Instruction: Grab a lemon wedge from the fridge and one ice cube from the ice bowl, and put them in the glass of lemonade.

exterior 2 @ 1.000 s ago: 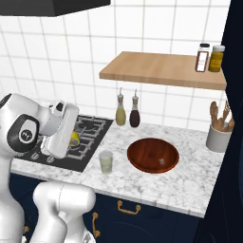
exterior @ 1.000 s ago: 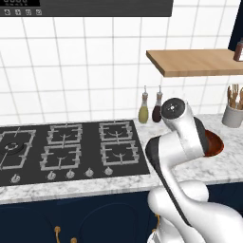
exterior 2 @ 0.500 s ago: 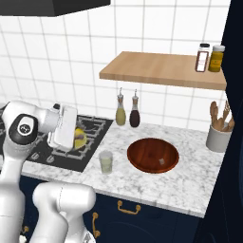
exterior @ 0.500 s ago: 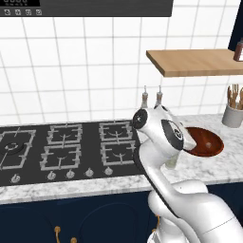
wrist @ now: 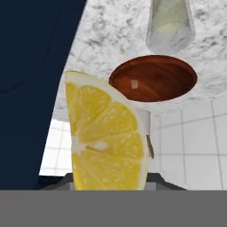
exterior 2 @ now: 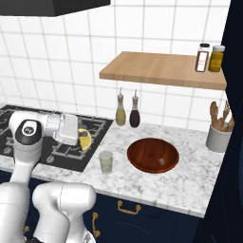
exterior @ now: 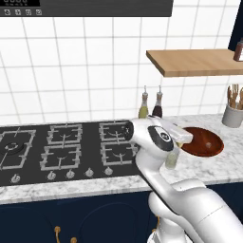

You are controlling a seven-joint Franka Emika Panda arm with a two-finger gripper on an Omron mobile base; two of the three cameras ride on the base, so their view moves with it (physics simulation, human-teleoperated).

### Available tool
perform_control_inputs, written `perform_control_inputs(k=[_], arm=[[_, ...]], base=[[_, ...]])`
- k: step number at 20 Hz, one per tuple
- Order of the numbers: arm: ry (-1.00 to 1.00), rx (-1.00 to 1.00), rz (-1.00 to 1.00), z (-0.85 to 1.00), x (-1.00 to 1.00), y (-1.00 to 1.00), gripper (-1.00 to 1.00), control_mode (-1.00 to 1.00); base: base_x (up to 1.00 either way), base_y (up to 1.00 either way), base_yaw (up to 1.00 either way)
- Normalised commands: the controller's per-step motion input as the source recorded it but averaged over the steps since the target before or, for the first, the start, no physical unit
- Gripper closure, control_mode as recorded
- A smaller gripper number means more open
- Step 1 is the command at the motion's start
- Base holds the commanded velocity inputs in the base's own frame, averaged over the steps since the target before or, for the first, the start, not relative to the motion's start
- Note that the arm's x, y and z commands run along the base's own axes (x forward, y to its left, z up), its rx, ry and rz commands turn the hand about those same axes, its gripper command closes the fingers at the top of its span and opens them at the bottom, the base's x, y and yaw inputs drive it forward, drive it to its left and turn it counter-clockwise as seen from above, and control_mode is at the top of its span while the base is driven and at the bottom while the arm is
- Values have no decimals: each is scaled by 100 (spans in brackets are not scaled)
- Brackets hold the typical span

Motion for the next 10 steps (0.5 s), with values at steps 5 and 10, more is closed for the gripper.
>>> perform_control_inputs(k=[5,10], arm=[[-2,3,2,-6,5,-4,100,-100],[2,4,0,-25,69,-4,100,-100]], base=[[0,0,0],[0,0,0]])
